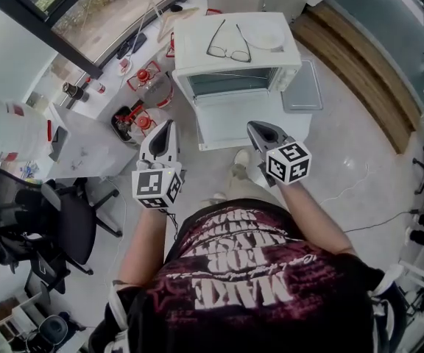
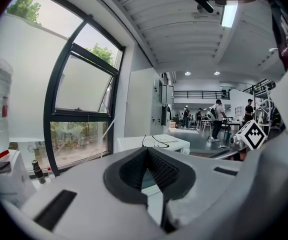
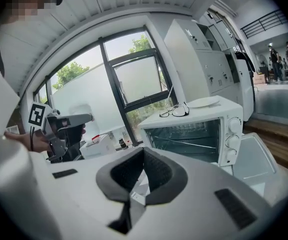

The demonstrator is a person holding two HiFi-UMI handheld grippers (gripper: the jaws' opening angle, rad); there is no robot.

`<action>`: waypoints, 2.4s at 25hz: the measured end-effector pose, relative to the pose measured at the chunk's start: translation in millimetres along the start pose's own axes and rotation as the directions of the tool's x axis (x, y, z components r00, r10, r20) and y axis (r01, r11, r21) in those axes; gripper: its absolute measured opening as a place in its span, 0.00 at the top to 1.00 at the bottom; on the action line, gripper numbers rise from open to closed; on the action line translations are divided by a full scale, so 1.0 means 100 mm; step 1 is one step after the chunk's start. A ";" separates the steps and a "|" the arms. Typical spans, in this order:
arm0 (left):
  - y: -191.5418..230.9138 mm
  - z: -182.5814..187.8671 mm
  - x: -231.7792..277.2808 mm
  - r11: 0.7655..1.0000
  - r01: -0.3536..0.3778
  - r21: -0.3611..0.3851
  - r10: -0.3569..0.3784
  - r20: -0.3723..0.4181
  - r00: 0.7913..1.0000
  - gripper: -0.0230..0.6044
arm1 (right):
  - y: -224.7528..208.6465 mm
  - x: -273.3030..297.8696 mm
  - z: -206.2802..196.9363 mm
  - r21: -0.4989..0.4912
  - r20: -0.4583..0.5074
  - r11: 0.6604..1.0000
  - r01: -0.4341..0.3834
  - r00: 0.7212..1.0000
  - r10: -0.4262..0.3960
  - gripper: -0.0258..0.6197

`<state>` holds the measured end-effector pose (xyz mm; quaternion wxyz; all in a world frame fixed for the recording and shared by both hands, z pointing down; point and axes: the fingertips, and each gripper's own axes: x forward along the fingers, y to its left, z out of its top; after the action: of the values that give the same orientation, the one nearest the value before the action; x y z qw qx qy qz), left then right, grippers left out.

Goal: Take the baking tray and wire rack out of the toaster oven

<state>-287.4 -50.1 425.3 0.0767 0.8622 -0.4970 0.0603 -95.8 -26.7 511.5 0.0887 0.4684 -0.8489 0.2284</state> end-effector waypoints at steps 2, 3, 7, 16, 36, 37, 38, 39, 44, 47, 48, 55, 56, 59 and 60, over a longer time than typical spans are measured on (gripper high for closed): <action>0.06 0.03 0.10 1.000 -0.007 0.011 0.007 -0.002 1.000 0.95 | -0.07 0.13 0.00 0.020 -0.012 1.000 -0.013 1.000 0.014 0.96; 0.09 0.05 0.17 1.000 -0.010 0.018 0.010 -0.004 1.000 0.95 | -0.10 0.19 0.00 0.029 -0.017 0.999 -0.018 1.000 0.019 0.96; 0.20 0.10 0.48 0.999 -0.019 0.038 0.020 -0.012 1.000 0.95 | -0.28 0.37 0.01 0.072 -0.033 0.997 -0.019 0.999 0.022 0.96; 0.34 -0.06 1.34 0.996 0.005 0.086 -0.002 -0.039 0.999 0.95 | -0.67 0.72 -0.18 0.136 -0.098 0.991 0.012 0.995 0.002 0.95; 0.46 -0.44 2.34 0.985 0.064 0.161 -0.036 -0.168 0.985 0.95 | -1.29 1.56 -0.45 0.482 -0.137 0.876 0.032 0.990 0.039 0.75; 0.46 -0.46 2.35 0.984 0.070 0.165 -0.040 -0.179 0.983 0.95 | -1.36 1.61 -0.45 0.534 -0.119 0.844 0.039 0.992 0.030 0.72; 0.47 -0.46 2.35 0.985 0.073 0.155 -0.044 -0.182 0.982 0.95 | -1.42 1.67 -0.44 0.585 -0.101 0.810 0.044 0.995 0.019 0.68; 0.48 -0.45 2.35 0.988 0.073 0.135 -0.048 -0.178 0.983 0.95 | -1.48 1.72 -0.43 0.632 -0.083 0.773 0.047 0.996 0.007 0.65; 0.49 -0.44 2.37 0.992 0.074 0.097 -0.056 -0.181 0.982 0.95 | -1.75 1.97 -0.43 0.799 -0.011 0.600 0.041 0.998 -0.055 0.61; 0.48 -0.47 2.38 0.990 0.093 0.102 -0.071 -0.204 0.976 0.95 | -1.88 2.11 -0.42 0.857 0.027 0.514 0.025 0.995 -0.094 0.61; 0.48 -0.48 2.38 0.990 0.100 0.100 -0.077 -0.211 0.975 0.95 | -1.92 2.16 -0.42 0.864 0.033 0.504 0.024 0.994 -0.104 0.61; 0.48 -0.50 2.39 0.989 0.110 0.099 -0.083 -0.244 0.966 0.95 | -1.84 2.11 -0.45 0.814 0.019 0.581 0.014 0.999 -0.050 0.78; 0.48 -0.50 2.38 0.989 0.109 0.098 -0.082 -0.242 0.967 0.95 | -1.79 2.05 -0.47 0.815 0.017 0.580 0.009 0.999 -0.038 0.78; 0.48 -0.49 2.38 0.989 0.109 0.105 -0.081 -0.241 0.967 0.95 | -1.66 1.86 -0.52 0.818 0.033 0.575 -0.013 0.999 -0.023 0.78; 0.47 -0.49 2.38 0.988 0.109 0.110 -0.080 -0.242 0.967 0.95 | -1.63 1.82 -0.53 0.819 0.041 0.573 -0.021 0.999 -0.023 0.78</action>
<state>-211.0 -266.2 519.7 0.0854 0.8746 -0.4379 0.1895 -62.3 -213.5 673.5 -0.1575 0.4622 -0.6490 0.5835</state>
